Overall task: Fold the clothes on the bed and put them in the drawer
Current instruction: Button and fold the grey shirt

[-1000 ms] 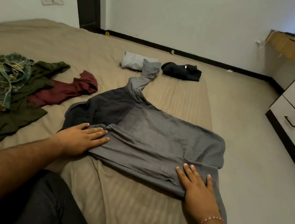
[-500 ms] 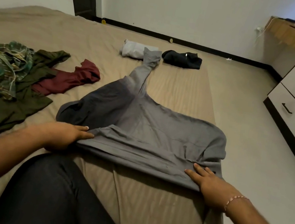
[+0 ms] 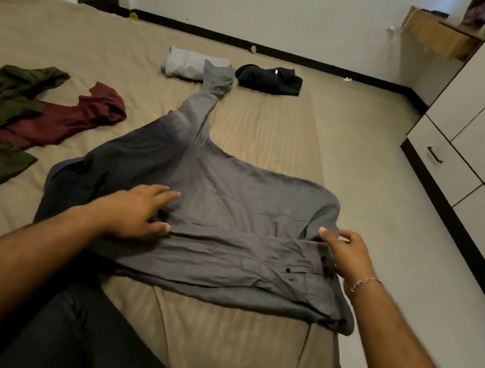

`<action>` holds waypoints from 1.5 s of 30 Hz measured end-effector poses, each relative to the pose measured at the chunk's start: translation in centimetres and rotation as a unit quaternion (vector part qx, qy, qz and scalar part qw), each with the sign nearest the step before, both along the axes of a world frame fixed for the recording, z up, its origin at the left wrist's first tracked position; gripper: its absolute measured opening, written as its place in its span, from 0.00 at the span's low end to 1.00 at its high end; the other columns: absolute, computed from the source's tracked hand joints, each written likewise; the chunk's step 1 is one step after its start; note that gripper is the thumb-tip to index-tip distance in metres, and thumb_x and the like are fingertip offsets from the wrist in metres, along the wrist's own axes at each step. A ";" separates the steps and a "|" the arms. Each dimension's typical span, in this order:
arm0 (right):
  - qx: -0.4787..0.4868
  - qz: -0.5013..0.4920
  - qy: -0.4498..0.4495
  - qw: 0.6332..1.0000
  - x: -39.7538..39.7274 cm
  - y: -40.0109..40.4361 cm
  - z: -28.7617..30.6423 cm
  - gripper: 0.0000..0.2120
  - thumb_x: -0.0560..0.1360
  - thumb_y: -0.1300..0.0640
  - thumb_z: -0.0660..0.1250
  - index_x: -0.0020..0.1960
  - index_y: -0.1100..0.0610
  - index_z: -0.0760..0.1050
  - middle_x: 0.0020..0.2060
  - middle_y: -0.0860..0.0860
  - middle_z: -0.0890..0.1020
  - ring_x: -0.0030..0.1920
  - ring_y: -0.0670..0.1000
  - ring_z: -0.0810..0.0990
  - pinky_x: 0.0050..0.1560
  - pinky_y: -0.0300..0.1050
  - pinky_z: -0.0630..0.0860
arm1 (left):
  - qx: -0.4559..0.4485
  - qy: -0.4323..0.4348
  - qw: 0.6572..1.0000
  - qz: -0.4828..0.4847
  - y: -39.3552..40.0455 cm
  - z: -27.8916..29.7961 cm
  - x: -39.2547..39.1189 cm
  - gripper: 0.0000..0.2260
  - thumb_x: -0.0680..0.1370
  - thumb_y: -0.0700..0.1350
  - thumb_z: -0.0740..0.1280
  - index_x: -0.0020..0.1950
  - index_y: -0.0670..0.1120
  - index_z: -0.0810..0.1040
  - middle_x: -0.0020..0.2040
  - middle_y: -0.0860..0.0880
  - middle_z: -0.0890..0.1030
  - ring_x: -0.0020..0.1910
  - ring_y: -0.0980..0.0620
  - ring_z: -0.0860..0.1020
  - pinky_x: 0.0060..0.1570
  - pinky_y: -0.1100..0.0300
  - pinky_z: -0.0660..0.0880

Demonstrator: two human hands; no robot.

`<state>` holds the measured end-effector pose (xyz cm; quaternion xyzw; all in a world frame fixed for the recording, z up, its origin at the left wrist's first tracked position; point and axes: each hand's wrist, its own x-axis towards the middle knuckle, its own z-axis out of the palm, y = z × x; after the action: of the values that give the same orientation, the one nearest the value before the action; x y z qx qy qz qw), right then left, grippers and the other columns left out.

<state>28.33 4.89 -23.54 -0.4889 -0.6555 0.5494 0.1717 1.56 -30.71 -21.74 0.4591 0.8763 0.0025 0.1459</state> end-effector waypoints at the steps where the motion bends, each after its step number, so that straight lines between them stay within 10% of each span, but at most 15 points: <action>1: 0.024 0.003 -0.011 1.000 -0.5 0.7 -0.7 0.23 0.72 0.45 0.78 0.60 0.57 0.79 0.51 0.54 0.85 0.51 0.57 0.84 0.54 0.59 0.82 | -0.032 -0.009 0.999 -0.031 0.9 -0.5 0.6 0.38 0.80 0.68 0.61 0.84 0.61 0.47 0.85 0.52 0.49 0.83 0.48 0.53 0.78 0.42 0.60; 7: 0.098 -0.112 -0.057 0.987 -0.8 3.4 -1.5 0.09 0.72 0.58 0.69 0.34 0.60 0.76 0.29 0.55 0.77 0.36 0.59 0.75 0.40 0.52 0.74 | -0.093 0.012 0.992 -0.081 2.5 -3.1 -0.6 0.26 0.85 0.63 0.52 0.79 0.69 0.41 0.84 0.58 0.40 0.83 0.55 0.40 0.79 0.38 0.39; 13: 0.257 -0.122 -0.062 0.957 -2.1 4.8 -0.5 0.17 0.74 0.53 0.71 0.61 0.50 0.73 0.58 0.52 0.78 0.59 0.59 0.76 0.58 0.59 0.76 | -0.020 0.065 0.991 -0.111 7.4 0.4 -5.2 0.17 0.83 0.58 0.61 0.71 0.58 0.73 0.68 0.54 0.76 0.64 0.53 0.75 0.62 0.54 0.73; 17: 0.422 0.039 -0.063 0.903 -6.7 6.2 0.6 0.19 0.77 0.53 0.70 0.67 0.50 0.73 0.64 0.53 0.76 0.65 0.58 0.72 0.63 0.60 0.74 | 0.029 0.108 0.986 -0.125 13.4 1.2 -8.1 0.17 0.83 0.52 0.62 0.73 0.55 0.74 0.70 0.52 0.75 0.66 0.50 0.75 0.64 0.50 0.73; 23: 0.325 0.274 -0.193 0.884 -14.0 10.8 -0.1 0.34 0.74 0.47 0.74 0.77 0.48 0.67 0.71 0.55 0.75 0.70 0.60 0.73 0.71 0.60 0.71 | 0.008 0.109 0.988 -0.111 20.8 -0.6 -13.8 0.24 0.83 0.49 0.61 0.80 0.54 0.64 0.78 0.49 0.67 0.75 0.46 0.69 0.72 0.46 0.67; 28: 0.308 0.251 -0.184 0.899 -15.7 12.9 -0.8 0.08 0.70 0.50 0.78 0.43 0.49 0.80 0.42 0.49 0.83 0.49 0.57 0.83 0.51 0.50 0.79 | -0.077 0.142 0.982 -0.094 21.1 -1.1 -17.1 0.15 0.81 0.49 0.64 0.68 0.57 0.75 0.63 0.50 0.78 0.66 0.48 0.76 0.78 0.42 0.54; 34: 0.328 0.242 -0.060 0.911 -13.9 12.7 1.6 0.09 0.73 0.53 0.77 0.42 0.52 0.77 0.38 0.48 0.83 0.41 0.50 0.80 0.41 0.44 0.70 | 0.067 0.210 0.969 -0.114 17.4 3.0 -16.1 0.04 0.78 0.48 0.68 0.50 0.50 0.78 0.50 0.46 0.79 0.47 0.41 0.80 0.45 0.47 0.78; 45: 0.556 0.297 -0.021 0.776 -2.7 4.5 6.5 0.17 0.68 0.68 0.74 0.54 0.53 0.82 0.42 0.48 0.78 0.43 0.53 0.78 0.43 0.53 0.78 | 0.104 0.304 0.921 -0.220 4.8 7.7 -6.4 0.07 0.74 0.45 0.74 0.50 0.48 0.80 0.45 0.47 0.82 0.33 0.44 0.81 0.25 0.60 0.65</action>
<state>25.59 9.40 -17.03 -0.1001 -0.9630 0.1026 0.2281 -4.79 -25.90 -14.03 0.6315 0.7503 -0.0779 -0.1792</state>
